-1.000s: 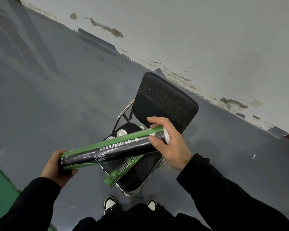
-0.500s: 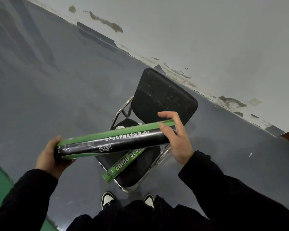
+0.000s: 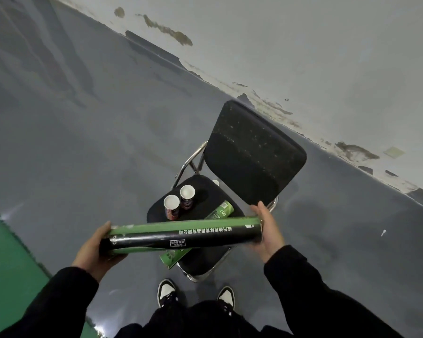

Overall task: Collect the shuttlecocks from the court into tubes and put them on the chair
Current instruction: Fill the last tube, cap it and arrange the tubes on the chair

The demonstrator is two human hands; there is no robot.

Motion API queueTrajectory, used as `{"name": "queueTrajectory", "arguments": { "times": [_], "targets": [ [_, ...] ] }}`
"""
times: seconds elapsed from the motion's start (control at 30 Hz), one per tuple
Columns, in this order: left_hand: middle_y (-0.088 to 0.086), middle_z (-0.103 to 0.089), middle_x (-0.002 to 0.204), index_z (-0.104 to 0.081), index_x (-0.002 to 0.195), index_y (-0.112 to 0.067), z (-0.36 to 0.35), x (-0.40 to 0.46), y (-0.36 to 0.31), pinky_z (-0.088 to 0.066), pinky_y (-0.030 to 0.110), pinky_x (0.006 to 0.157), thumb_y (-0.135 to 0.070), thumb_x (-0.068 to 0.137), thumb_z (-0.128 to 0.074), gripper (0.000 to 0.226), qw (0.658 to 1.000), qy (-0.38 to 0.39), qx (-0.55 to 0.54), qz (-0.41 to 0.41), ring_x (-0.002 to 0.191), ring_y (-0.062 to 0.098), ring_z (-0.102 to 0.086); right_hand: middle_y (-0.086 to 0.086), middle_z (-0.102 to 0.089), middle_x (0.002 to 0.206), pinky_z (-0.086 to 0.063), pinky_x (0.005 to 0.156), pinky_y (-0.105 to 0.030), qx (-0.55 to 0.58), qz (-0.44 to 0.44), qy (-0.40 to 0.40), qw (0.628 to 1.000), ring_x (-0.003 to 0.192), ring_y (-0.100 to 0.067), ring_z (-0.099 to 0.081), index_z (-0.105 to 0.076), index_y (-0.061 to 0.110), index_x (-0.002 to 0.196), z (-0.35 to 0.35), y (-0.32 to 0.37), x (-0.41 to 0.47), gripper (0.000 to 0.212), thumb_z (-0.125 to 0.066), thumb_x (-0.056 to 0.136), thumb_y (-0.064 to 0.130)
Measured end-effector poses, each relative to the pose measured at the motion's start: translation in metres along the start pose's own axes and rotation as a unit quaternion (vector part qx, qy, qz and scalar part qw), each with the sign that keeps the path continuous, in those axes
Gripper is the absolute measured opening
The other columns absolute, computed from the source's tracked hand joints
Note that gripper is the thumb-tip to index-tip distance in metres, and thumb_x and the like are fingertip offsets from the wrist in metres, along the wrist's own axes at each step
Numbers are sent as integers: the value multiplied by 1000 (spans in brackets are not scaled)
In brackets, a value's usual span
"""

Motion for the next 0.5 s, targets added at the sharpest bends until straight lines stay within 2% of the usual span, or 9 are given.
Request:
{"name": "queueTrajectory", "arguments": {
  "times": [0.1, 0.17, 0.23, 0.3, 0.33, 0.4, 0.43, 0.5],
  "targets": [
    [8, -67, 95, -64, 95, -21, -6, 1, 20, -51, 41, 82, -39, 102, -56, 21, 1000, 2, 5, 22, 88, 22, -63, -15, -71, 117, -59, 82, -45, -126, -36, -27, 991, 99, -30, -69, -64, 23, 118, 19, -28, 17, 40, -68, 89, 51],
    [9, -70, 95, -67, 100, -19, -12, 6, 27, -53, 42, 81, -40, 100, -60, 22, 1000, 2, 12, 24, 89, 23, -66, -16, -72, 113, -59, 78, -43, -86, -39, -64, 993, 94, -30, -70, -61, 20, 122, 39, -41, 28, 45, -68, 90, 50],
    [10, -69, 95, -67, 103, -16, -18, 15, 40, -54, 43, 81, -39, 99, -63, 23, 999, -5, 7, 31, 89, 24, -67, -20, -70, 118, -56, 87, -47, -44, -41, -99, 993, 96, -31, -68, -62, 17, 120, 56, -50, 35, 41, -66, 92, 46],
    [11, -68, 94, -66, 104, -12, -22, 28, 54, -55, 44, 82, -35, 101, -63, 23, 999, -30, -2, 38, 90, 25, -67, -21, -64, 128, -51, 97, -49, -41, -32, -109, 993, 103, -30, -64, -61, 22, 121, 59, -52, 44, 29, -63, 96, 37],
    [12, -69, 96, -65, 106, -11, -21, 36, 63, -55, 44, 83, -34, 101, -63, 24, 998, -41, -10, 43, 91, 26, -67, -18, -59, 135, -48, 102, -50, -50, -17, -121, 991, 112, -30, -61, -58, 26, 129, 60, -51, 50, 33, -63, 97, 34],
    [17, -69, 104, -63, 116, -7, -13, 55, 84, -54, 47, 85, -35, 101, -63, 31, 995, -74, -31, 66, 93, 30, -68, -12, -45, 153, -38, 114, -50, -94, 20, -147, 985, 135, -30, -47, -44, 27, 147, 58, -43, 71, 54, -64, 98, 31],
    [19, -68, 107, -61, 119, -6, -5, 62, 96, -53, 48, 87, -36, 102, -62, 35, 991, -95, -45, 79, 94, 31, -68, -10, -40, 157, -34, 118, -51, -118, 27, -144, 982, 141, -30, -41, -40, 28, 151, 54, -41, 82, 59, -65, 97, 31],
    [20, -67, 109, -59, 113, -7, 5, 73, 115, -53, 49, 91, -37, 103, -60, 32, 983, -135, -84, 96, 95, 33, -67, -5, -38, 158, -33, 119, -52, -146, 23, -127, 981, 143, -28, -39, -37, 31, 151, 44, -41, 108, 61, -65, 97, 34]
  ]
}}
Point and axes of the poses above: each hand's wrist, its own x-axis towards the middle knuckle, its own z-axis out of the back of the hand, y = z × x, the point moved 10 cm from there along x, towards the middle knuckle
